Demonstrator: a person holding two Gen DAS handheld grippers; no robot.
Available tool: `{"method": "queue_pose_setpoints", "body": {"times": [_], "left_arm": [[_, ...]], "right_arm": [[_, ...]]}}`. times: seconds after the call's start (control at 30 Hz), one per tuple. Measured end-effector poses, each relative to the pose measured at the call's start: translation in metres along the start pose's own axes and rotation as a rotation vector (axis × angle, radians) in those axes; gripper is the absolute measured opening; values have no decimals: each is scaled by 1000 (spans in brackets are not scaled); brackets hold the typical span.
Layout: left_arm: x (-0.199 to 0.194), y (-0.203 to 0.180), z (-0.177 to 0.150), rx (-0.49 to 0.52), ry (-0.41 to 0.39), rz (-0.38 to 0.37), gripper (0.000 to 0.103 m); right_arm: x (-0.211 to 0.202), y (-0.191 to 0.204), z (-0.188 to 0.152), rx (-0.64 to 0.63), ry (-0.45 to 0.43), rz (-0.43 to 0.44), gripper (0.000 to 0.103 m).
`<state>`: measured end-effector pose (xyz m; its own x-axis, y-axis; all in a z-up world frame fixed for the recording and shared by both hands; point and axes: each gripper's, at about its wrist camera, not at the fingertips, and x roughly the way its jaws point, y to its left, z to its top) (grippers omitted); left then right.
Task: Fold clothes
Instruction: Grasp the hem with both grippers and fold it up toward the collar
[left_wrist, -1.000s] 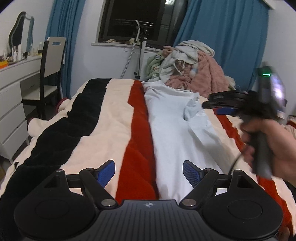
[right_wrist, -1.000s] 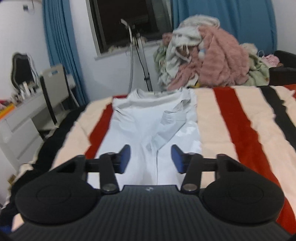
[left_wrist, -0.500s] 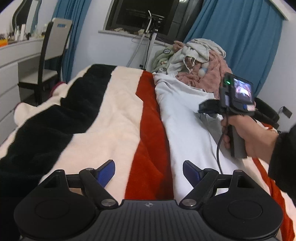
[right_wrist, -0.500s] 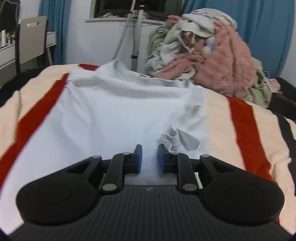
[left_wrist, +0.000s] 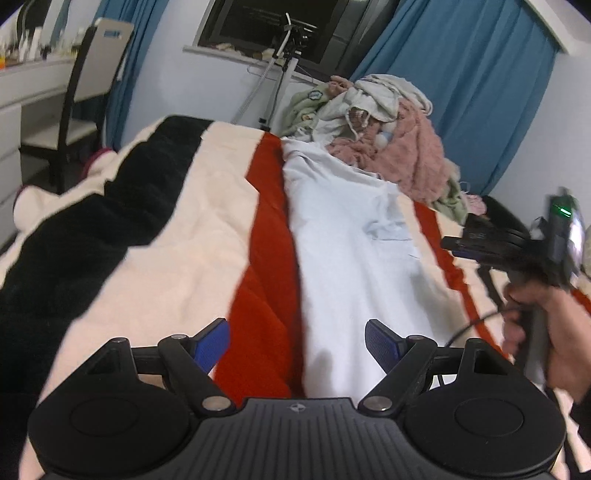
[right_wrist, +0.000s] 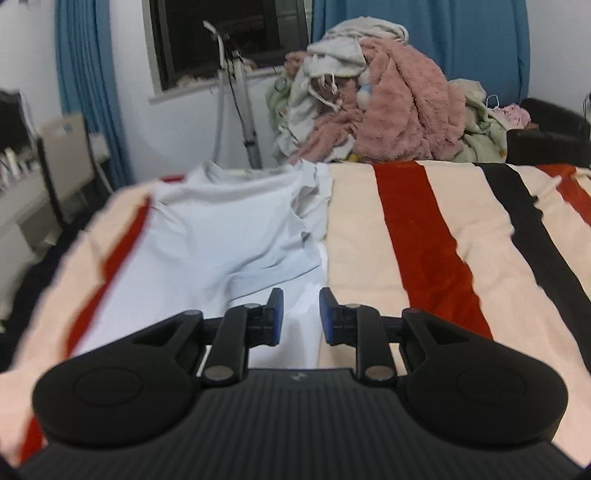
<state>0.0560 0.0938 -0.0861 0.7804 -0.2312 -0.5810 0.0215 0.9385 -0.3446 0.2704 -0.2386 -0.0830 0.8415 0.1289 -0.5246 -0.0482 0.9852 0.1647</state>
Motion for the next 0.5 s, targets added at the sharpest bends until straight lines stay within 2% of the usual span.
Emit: {"method": "queue_pose_setpoints", "body": {"times": [0.2,0.27,0.3,0.33,0.47,0.5], "left_arm": [[-26,2,-13,-98,66,-76,82],[-28,6,-19,-155,113,-110,82],[-27,10,-23,-191,147,-130,82],[-25,12,-26,-219,180,-141,82],[-16,20,-42,-316,298,-163,79],[-14,20,-45,-326,321,-162,78]], "right_arm": [[-104,-20,-34,214,-4,156,26],[-127,-28,-57,292,35,191,44],[-136,-32,-69,333,61,206,61],[-145,-37,-81,376,89,220,65],[-163,-52,-122,575,196,296,65],[-164,-54,-129,601,224,287,65]]}}
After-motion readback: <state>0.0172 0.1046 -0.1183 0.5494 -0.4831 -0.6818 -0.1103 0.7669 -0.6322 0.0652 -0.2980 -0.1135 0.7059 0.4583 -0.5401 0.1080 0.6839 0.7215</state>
